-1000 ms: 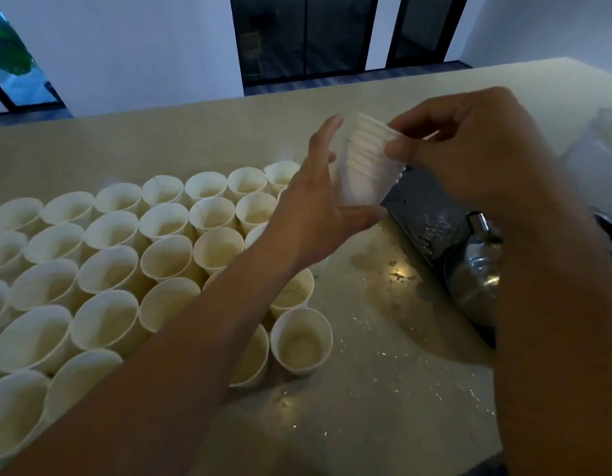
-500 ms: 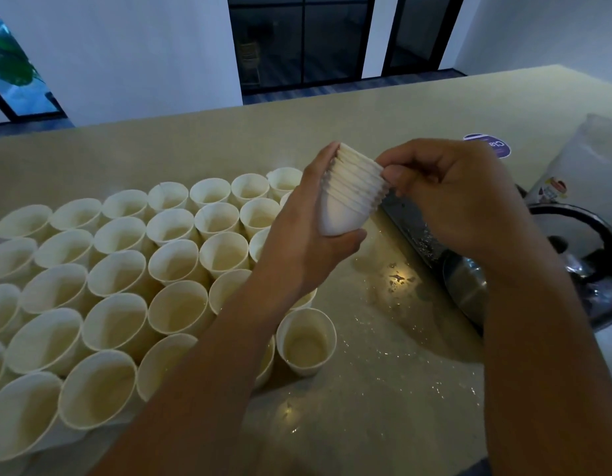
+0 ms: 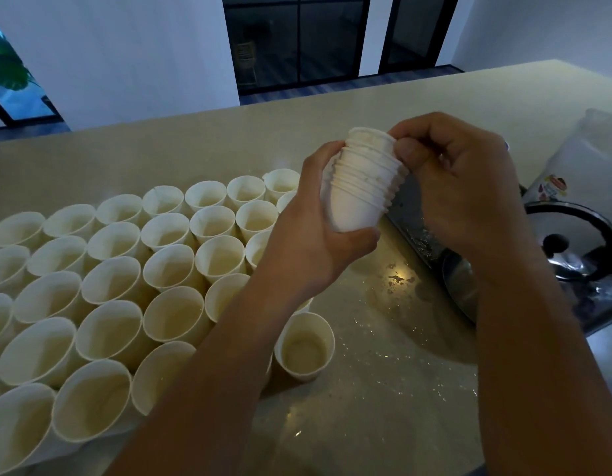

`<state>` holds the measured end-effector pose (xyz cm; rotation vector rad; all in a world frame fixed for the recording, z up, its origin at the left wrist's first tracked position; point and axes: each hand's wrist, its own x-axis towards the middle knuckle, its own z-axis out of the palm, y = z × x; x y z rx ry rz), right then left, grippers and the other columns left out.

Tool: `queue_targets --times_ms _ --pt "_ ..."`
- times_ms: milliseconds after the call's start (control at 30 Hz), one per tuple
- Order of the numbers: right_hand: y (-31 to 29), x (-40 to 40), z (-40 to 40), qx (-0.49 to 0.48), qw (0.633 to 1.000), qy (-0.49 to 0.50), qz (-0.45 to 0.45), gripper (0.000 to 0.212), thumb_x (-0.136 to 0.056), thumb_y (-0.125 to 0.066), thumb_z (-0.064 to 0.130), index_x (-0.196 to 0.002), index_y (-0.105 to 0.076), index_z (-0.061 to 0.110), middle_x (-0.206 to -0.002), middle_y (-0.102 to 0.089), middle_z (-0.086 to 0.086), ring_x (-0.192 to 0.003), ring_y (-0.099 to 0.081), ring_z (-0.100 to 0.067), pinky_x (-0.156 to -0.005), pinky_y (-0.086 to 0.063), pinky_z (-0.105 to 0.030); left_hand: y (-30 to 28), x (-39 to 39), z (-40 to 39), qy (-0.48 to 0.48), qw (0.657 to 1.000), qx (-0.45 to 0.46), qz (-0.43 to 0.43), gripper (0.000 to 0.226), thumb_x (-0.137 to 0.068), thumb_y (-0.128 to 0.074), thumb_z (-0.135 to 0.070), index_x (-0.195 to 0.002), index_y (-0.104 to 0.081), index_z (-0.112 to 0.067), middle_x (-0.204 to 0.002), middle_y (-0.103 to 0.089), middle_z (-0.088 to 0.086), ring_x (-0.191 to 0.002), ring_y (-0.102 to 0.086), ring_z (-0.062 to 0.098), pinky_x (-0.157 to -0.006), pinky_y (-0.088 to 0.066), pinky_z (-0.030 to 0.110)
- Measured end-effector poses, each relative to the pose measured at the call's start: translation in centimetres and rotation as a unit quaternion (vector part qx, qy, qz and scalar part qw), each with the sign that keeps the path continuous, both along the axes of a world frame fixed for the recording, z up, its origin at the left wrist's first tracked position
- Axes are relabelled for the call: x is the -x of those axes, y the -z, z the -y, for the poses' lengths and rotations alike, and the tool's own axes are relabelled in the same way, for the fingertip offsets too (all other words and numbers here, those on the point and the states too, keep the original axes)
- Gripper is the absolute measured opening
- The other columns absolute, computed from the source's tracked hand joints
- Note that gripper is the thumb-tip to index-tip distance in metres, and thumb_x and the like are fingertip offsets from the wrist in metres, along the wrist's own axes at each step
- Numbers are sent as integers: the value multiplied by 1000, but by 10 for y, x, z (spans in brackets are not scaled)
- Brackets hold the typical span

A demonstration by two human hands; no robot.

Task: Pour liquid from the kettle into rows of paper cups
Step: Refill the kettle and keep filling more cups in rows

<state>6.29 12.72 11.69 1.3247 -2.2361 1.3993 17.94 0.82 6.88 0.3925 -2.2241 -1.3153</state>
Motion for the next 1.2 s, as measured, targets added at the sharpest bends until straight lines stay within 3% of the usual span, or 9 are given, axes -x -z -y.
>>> queue_targets --times_ms 167,267,367,567,667,767,867,1033,1200 --pt "1 3 -3 -14 999 -28 -5 20 -99 -58 12 -103 -65 31 -91 -62 26 -84 -58 8 -76 -44 -6 -1 -1 -3 -2 1000 18 -11 97 -75 -83 -28 -147 -20 -46 -116 -42 -33 -100 -51 -10 -68 -54 17" --pt "2 6 -2 26 1000 3 -5 21 -100 -56 11 -107 -63 30 -93 -61 20 -86 -57 7 -79 -47 -9 0 -1 -5 -3 1000 23 -2 93 -72 -85 -30 -139 -25 -50 -110 -46 -35 -98 -53 -12 -67 -54 17" --pt "-5 15 -4 108 992 64 -23 18 -100 -52 16 -109 -61 27 -93 -61 14 -82 -55 2 -75 -48 -20 5 -2 -4 -9 1000 25 12 92 -70 -87 -25 -129 -23 -52 -103 -50 -29 -94 -54 -15 -64 -53 12" --pt "0 25 -20 189 973 116 -63 13 -99 -61 29 -109 -68 25 -103 -69 0 -81 -60 -13 -73 -51 -32 3 -11 7 -92 994 -33 -53 92 -75 -85 -18 -141 -23 -37 -110 -55 -11 -86 -66 1 -68 -58 20" --pt "31 22 -27 115 990 77 6 16 -92 -72 26 -105 -69 32 -99 -70 2 -87 -64 -10 -81 -53 -28 2 -17 17 -137 985 -27 -102 88 -77 -84 -18 -140 -24 -28 -119 -43 -18 -97 -60 -7 -71 -54 13" --pt "74 14 -30 -68 994 -10 86 21 -86 -77 21 -97 -70 37 -93 -66 18 -86 -63 1 -80 -49 -11 5 -22 21 -165 979 -17 -119 86 -78 -83 -18 -140 -23 -19 -118 -35 -25 -101 -52 -20 -74 -49 6" --pt "108 8 -31 -172 973 -72 137 23 -81 -78 21 -92 -71 40 -93 -69 18 -86 -66 -1 -83 -54 -17 8 -25 18 -169 978 -10 -122 87 -78 -83 -16 -140 -21 -12 -118 -31 -26 -103 -49 -21 -75 -47 4" --pt "124 7 -30 -188 952 -114 213 20 -76 -84 18 -88 -79 33 -95 -71 16 -92 -68 -6 -87 -53 -23 11 -29 17 -175 978 -20 -115 88 -77 -83 -16 -140 -21 -14 -120 -33 -23 -106 -54 -10 -73 -49 7" --pt "125 7 -27 -228 943 -141 196 25 -76 -84 21 -84 -77 42 -96 -70 24 -93 -65 -3 -86 -52 -23 12 -29 12 -172 979 -28 -108 87 -78 -83 -14 -140 -21 -14 -118 -35 -25 -103 -56 -9 -74 -51 10"
